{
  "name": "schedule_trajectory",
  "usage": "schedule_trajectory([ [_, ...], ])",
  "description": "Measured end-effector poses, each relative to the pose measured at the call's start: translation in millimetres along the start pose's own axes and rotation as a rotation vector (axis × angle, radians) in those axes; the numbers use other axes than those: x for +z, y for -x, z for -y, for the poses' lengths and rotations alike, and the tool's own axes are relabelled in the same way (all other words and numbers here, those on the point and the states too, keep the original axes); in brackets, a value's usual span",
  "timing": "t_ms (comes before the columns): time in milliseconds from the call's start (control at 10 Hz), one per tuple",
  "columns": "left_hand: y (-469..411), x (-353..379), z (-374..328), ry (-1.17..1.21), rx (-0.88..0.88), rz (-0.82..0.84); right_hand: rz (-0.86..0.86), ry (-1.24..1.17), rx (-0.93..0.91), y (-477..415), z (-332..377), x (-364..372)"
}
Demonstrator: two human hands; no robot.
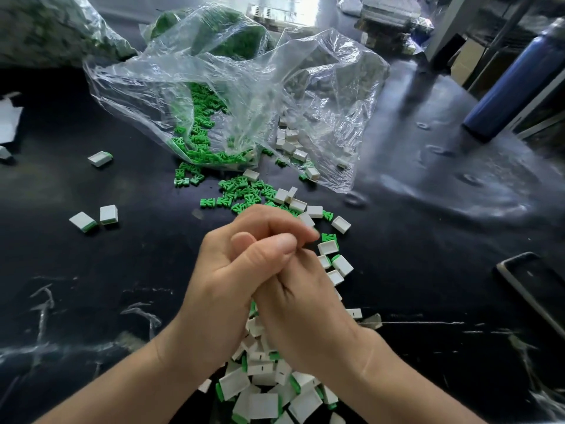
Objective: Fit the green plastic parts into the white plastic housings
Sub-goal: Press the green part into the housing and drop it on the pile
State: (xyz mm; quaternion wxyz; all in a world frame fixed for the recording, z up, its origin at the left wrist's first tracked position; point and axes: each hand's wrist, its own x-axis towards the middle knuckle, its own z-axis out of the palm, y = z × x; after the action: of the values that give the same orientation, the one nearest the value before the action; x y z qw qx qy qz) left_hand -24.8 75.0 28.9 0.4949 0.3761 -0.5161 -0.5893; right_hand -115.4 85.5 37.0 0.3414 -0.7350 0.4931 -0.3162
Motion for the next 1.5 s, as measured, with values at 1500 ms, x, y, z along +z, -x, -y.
schedule_trajectory([
  [1500,-8.7,-9.2,-8.8,0.159,-0.202,0.007,0.414,-0.67,0.328,-11.6,-31.3,-45.4],
])
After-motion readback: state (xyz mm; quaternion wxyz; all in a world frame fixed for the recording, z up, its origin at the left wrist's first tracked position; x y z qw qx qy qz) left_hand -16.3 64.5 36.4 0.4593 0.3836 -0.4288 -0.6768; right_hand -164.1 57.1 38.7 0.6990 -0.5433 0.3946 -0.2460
